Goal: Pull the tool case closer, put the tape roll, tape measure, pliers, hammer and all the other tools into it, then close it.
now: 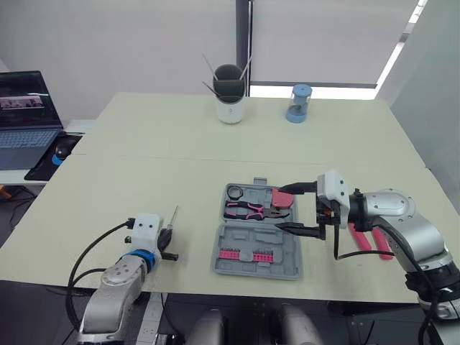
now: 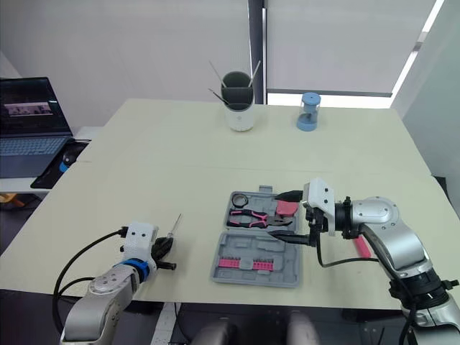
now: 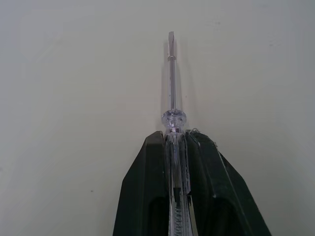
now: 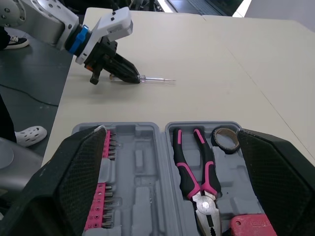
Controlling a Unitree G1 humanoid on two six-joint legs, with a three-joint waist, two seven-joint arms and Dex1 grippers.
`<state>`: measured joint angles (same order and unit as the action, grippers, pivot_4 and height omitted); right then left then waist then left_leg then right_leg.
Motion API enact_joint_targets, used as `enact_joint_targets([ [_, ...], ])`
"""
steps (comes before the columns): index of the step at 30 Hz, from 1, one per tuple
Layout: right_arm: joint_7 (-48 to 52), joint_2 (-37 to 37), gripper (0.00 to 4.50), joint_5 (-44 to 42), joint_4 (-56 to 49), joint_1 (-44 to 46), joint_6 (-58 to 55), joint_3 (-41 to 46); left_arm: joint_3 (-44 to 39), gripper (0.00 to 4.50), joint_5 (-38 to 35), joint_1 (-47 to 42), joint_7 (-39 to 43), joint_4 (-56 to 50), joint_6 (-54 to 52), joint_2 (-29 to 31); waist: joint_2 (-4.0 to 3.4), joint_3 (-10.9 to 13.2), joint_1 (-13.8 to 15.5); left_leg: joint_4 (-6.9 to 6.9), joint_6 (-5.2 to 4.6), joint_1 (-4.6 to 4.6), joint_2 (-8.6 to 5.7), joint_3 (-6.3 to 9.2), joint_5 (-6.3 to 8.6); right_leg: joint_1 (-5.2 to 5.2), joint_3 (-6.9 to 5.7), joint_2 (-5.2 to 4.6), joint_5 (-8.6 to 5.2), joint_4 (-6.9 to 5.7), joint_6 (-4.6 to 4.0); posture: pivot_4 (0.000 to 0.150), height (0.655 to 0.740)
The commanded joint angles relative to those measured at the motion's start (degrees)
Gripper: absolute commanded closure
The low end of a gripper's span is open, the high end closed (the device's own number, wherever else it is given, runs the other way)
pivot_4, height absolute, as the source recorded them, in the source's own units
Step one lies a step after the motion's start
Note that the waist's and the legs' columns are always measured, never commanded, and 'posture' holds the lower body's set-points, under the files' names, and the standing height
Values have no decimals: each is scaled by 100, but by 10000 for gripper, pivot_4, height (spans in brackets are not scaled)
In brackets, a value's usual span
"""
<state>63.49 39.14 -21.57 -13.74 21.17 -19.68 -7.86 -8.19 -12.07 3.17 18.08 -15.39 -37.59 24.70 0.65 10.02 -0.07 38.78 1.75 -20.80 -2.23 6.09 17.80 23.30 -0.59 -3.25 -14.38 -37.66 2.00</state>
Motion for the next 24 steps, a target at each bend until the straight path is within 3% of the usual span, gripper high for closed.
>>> enact_joint_targets([
  [1,-48,171,0,8,-388,-68,29,173,-327,42739,-716,-392,1341,-452,-217,985,0,2,-4,0,0,-1,1,2,0,1,-3,0,0,0,0,1500,7400],
  [6,-456,207,0,313,-713,-265,-60,89,-178,42739,-1786,-838,3314,-515,-599,2280,-4,4,-10,-3,1,-2,-6,-7,0,2,-4,3,-2,3,0,1500,7400],
  [10,-699,254,0,210,-1259,-476,-539,102,569,42739,-1649,-1485,4188,-414,-317,2810,-8,7,-1,-4,1,-6,-5,-4,0,4,-1,4,-1,10,0,1500,7400],
  [18,-1214,308,0,241,-1962,-766,-1197,98,2366,42739,-227,-2817,5090,423,1296,2595,-8,11,-6,-5,-1,-9,-6,-2,0,4,-1,9,-1,10,0,1500,7400],
  [24,-1492,459,0,276,-2362,-902,-1738,-8,3035,42739,533,-3269,5195,822,1986,2187,-6,12,-23,-4,-5,-8,-7,-8,2,6,-2,16,-2,8,1,1500,7400],
])
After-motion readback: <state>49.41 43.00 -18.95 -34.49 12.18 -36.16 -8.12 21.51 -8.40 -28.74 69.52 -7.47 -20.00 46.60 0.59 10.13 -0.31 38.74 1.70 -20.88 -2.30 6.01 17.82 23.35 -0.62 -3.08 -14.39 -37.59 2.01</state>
